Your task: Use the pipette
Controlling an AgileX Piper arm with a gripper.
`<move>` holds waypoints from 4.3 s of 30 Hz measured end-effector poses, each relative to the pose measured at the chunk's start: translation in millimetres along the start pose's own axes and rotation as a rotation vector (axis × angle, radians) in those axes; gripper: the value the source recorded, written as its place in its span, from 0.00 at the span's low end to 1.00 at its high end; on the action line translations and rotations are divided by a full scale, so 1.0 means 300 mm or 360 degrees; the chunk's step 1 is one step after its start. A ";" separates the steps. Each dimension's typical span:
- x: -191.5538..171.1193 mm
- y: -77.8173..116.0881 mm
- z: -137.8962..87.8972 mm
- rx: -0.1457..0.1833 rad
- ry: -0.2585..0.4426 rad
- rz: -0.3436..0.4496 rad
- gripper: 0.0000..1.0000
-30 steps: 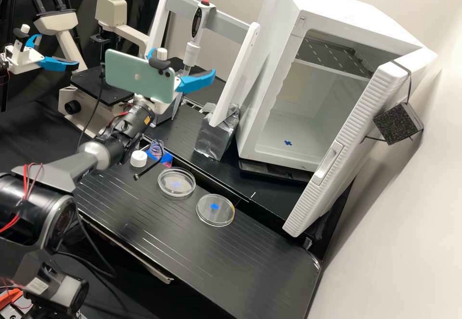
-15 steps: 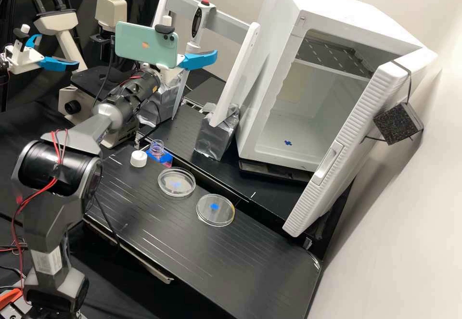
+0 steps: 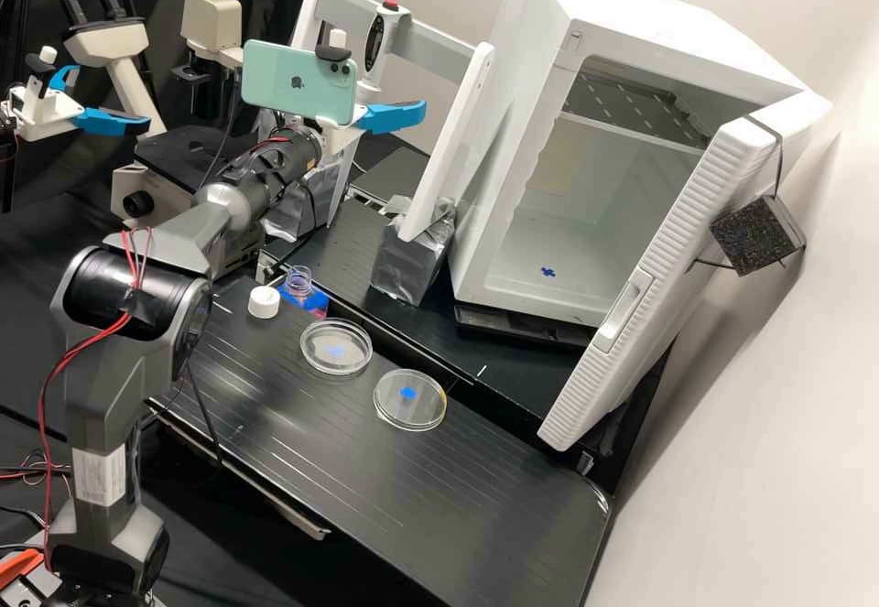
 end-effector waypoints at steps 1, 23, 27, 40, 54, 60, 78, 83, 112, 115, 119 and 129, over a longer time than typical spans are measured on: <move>0.000 0.000 0.000 -0.0001 0.0000 0.0000 0.00; 0.002 0.005 0.008 -0.0003 -0.0010 0.0007 0.00; 0.002 0.005 0.008 -0.0003 -0.0010 0.0007 0.00; 0.002 0.005 0.008 -0.0003 -0.0010 0.0007 0.00; 0.000 0.008 0.007 -0.0002 -0.0008 0.0010 0.00; -0.001 0.003 0.010 -0.0004 -0.0013 0.0002 0.00; -0.024 0.027 -0.011 0.0100 0.0014 -0.0050 0.00; -0.033 0.034 -0.019 0.0125 0.0025 -0.0078 0.00; -0.165 0.180 0.034 0.0266 0.0106 0.0043 0.00; -0.227 0.199 0.046 0.0315 0.0146 0.0105 0.00; -0.299 0.210 0.047 0.0347 0.0202 0.0189 0.00; -0.408 0.122 0.029 0.0314 0.0301 0.0240 0.00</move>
